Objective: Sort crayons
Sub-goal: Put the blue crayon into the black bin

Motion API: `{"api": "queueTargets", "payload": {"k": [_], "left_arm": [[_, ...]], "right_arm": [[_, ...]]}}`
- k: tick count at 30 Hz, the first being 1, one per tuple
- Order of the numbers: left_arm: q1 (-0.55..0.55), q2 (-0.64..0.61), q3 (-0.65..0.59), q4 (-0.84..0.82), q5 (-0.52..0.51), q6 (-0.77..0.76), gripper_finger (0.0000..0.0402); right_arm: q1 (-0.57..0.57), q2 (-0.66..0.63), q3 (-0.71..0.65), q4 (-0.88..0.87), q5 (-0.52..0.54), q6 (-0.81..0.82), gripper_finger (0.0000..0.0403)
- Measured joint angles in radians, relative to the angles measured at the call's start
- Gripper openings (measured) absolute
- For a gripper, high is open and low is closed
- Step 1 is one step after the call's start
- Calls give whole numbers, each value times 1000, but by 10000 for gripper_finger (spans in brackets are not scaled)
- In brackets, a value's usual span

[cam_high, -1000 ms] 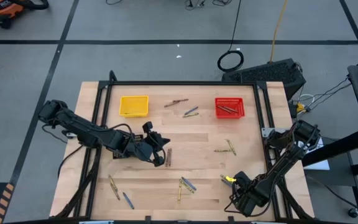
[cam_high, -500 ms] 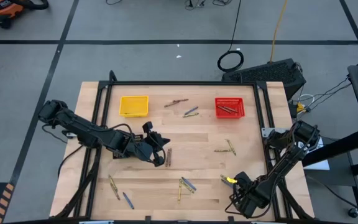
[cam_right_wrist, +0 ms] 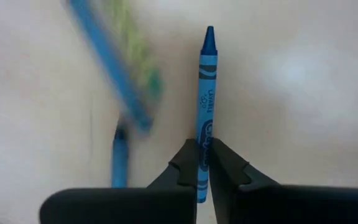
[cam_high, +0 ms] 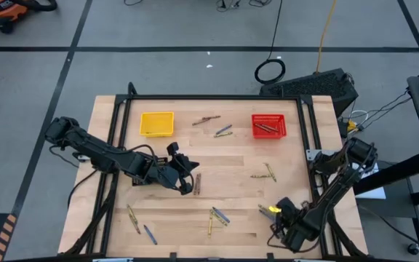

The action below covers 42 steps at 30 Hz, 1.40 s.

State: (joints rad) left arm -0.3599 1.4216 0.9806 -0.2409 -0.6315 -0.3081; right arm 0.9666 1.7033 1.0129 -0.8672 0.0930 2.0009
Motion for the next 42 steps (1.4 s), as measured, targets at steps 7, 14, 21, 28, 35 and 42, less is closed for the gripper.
{"api": "queueTargets", "payload": {"k": [7,14,21,28,35,42], "left_arm": [[1,0,0,14,0,8,2],[20,0,0,72,22,32,2],[64,0,-45,233,175,36,2],[78,30,-54,310,327,96,2],[77,75,-54,459,421,194,2],[79,75,-54,471,431,202,2]], "right_arm": [[6,-72,2,-106,52,-26,0],[5,-163,3,-151,257,-93,0],[-10,-239,4,-152,559,-266,0],[-55,-279,5,-146,724,-438,0],[-105,-301,5,-118,749,-570,0],[-130,-301,6,-79,745,-658,0]]}}
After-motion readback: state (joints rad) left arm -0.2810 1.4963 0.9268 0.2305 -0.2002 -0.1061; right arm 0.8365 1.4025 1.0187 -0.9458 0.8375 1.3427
